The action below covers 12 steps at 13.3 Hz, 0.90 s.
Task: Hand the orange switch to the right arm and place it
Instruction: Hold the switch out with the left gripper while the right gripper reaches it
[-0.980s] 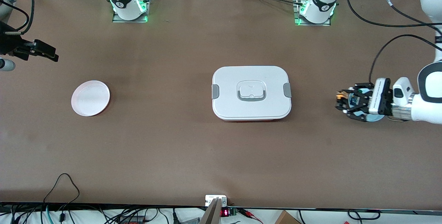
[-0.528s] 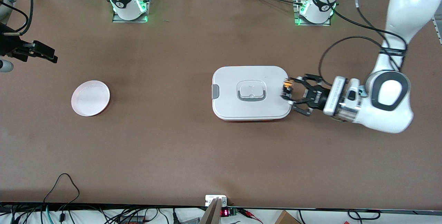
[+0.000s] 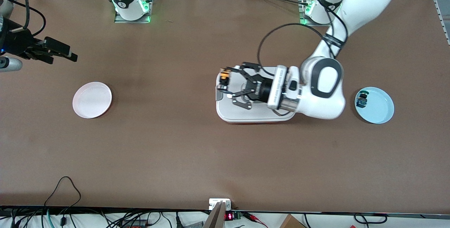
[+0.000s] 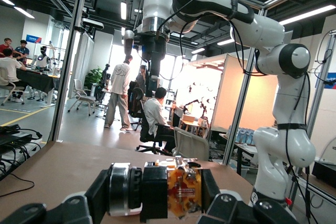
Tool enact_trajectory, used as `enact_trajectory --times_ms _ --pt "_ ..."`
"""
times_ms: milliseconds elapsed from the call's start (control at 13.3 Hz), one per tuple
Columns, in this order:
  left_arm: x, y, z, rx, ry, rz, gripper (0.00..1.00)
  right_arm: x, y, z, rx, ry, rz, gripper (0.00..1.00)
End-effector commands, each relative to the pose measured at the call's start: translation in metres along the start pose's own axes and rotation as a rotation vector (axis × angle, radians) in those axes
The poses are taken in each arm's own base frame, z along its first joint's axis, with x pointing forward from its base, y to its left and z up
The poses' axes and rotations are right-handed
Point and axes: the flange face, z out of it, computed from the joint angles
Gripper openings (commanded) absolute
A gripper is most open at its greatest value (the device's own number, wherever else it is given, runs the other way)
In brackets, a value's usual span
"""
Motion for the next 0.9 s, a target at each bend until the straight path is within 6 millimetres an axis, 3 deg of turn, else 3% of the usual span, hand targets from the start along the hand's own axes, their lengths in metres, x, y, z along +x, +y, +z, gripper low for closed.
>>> enact_trajectory --times_ms 0,226,377,603,829 --pt "0.031 0.007 0.044 0.086 0.023 0.013 0.01 0.003 -0.010 0.004 0.133 -0.021 -0.016 1.00" --pt "0.037 0.019 0.093 0.197 -0.026 -0.027 0.01 0.011 -0.022 0.033 0.323 -0.123 -0.001 1.00" --pt "0.053 0.036 0.136 0.258 -0.039 -0.026 0.01 0.019 -0.027 0.049 0.435 -0.171 0.030 1.00" --pt "0.067 0.050 0.164 0.313 -0.031 -0.054 0.03 0.031 -0.030 0.077 0.604 -0.270 0.059 1.00" --pt "0.076 0.062 0.182 0.360 -0.028 -0.056 0.03 0.044 -0.028 0.089 0.767 -0.306 0.091 1.00"
